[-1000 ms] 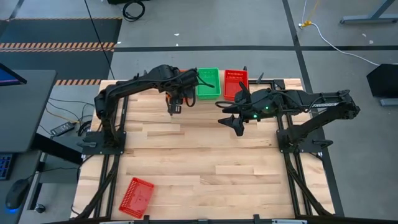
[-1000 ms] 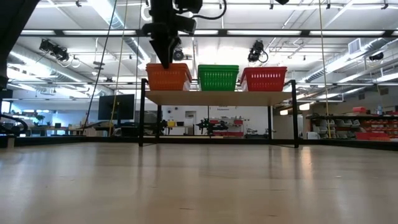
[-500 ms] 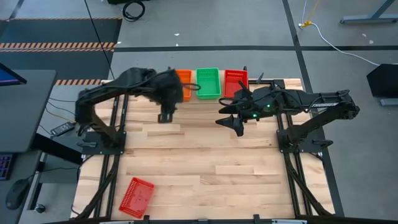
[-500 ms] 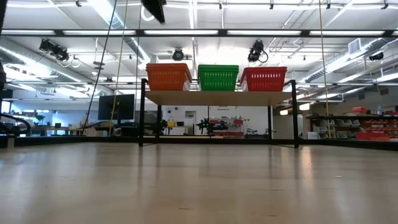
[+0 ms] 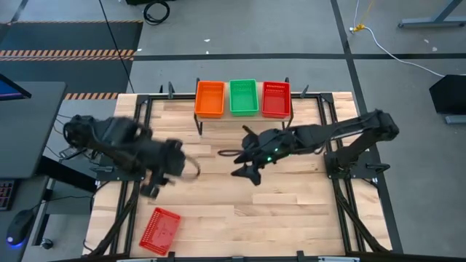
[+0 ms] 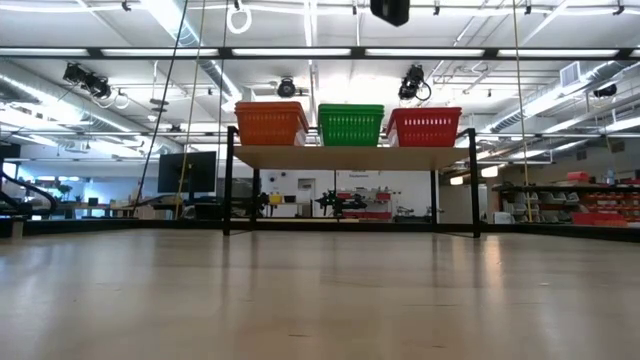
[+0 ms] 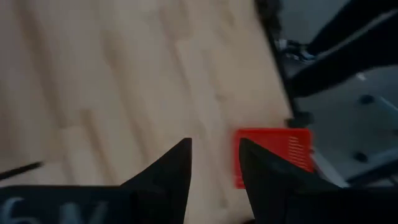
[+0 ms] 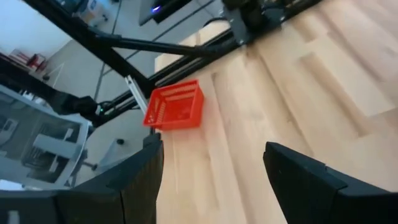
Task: Stack baskets on shelf by color
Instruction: Stack the red bin on the red bins on the shelf
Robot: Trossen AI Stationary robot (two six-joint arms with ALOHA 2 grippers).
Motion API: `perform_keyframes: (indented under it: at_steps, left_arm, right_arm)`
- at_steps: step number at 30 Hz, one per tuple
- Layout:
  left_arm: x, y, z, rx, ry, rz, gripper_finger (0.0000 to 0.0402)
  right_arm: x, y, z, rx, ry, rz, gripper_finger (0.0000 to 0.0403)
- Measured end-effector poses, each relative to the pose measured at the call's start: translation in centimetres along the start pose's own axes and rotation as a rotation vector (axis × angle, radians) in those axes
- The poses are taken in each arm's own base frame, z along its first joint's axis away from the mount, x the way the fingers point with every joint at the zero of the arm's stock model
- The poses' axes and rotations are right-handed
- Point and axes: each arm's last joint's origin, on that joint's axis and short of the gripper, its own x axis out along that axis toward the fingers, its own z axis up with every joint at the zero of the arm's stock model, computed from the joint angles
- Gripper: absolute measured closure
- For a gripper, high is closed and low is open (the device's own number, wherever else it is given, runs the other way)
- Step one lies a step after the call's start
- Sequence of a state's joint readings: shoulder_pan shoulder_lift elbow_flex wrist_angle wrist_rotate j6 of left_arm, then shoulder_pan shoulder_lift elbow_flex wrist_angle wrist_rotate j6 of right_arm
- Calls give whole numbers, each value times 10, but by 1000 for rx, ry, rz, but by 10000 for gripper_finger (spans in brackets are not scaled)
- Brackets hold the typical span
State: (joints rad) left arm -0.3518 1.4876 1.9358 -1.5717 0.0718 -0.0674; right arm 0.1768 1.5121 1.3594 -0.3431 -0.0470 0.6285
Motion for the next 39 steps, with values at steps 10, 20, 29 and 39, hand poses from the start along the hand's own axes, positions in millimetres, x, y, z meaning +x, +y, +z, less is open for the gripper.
perform_keyframes:
  at_steps: [10, 20, 29, 39]
  left_arm:
    - [65, -74, -35, -2, 302, -62, 264]
    - [152, -118, -76, -83, 381, -195, 263]
    - [189, -132, -97, -51, 309, -254, 281]
    - [226, -112, -113, -85, 261, -227, 283]
  right_arm:
    - [-4, 15, -6, -4, -4, 47, 124]
    - [-30, 24, 0, -5, -65, 76, 124]
    - [-32, 24, 0, -5, -73, 65, 124]
    - [-32, 24, 0, 6, -86, 53, 124]
